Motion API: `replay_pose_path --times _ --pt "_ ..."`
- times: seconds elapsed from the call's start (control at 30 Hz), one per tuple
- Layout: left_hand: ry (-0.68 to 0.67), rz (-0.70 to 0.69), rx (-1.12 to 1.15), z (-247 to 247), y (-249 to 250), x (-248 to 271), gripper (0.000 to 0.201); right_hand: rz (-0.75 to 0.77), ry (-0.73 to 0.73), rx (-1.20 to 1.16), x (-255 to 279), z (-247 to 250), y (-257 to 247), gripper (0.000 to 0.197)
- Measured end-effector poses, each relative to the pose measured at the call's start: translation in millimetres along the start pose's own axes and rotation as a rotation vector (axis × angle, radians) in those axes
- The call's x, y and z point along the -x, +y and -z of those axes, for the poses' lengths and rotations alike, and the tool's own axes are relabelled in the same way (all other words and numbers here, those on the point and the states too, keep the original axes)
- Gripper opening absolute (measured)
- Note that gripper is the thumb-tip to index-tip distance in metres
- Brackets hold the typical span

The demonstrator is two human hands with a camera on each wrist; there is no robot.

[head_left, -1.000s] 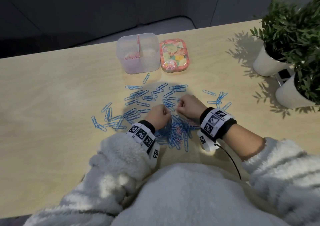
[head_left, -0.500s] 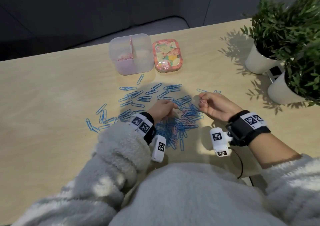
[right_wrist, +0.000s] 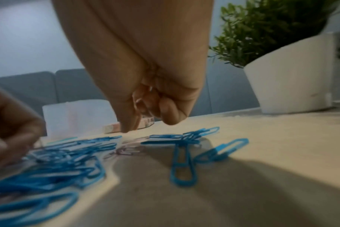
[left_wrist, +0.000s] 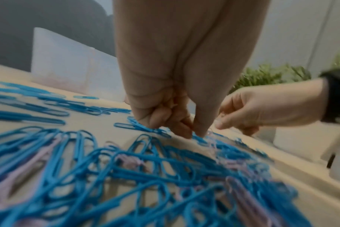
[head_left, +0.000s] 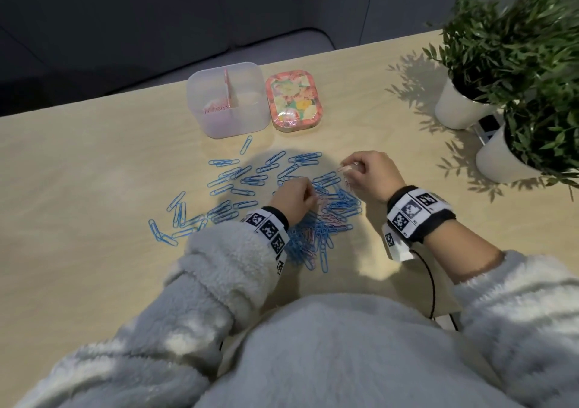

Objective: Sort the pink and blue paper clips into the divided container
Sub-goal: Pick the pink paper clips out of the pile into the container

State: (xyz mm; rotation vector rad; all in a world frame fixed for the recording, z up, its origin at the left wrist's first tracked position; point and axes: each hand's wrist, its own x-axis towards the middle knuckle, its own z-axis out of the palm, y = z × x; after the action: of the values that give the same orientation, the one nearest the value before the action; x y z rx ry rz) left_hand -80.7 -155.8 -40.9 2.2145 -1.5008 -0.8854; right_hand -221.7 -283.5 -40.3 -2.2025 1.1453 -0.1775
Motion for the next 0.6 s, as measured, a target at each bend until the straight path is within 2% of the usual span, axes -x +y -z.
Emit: replay_pose_path --times 0.07,0.13,0.23,0.33,0.47,0.53,0.6 --pt "-0.008 0.035 0.187 7 -4 0 0.007 0.023 -0.067 0.14 -7 -2 -6 0.028" --pt "-0.027 0.062 0.368 15 -7 1 0.003 0.034 -0.097 0.228 -10 -4 -9 0.024" --pt "-0.095 0.127 0.519 23 -12 1 0.021 0.036 -0.087 0.239 -7 -3 -7 0.007" --pt "-0.169 0.271 0.788 25 -10 0 0.021 0.023 -0.121 0.192 -5 -4 2 0.014" --pt "-0.165 0.367 1.028 25 -3 -1 0.029 -0.024 -0.173 -0.004 -5 5 10 0.017" --pt "-0.124 0.347 0.997 23 -3 0 0.035 -0.09 -0.16 -0.188 -1 13 11 0.025" --pt "-0.104 0.3 0.938 21 -3 1 0.03 -0.189 -0.158 -0.463 4 21 14 0.027"
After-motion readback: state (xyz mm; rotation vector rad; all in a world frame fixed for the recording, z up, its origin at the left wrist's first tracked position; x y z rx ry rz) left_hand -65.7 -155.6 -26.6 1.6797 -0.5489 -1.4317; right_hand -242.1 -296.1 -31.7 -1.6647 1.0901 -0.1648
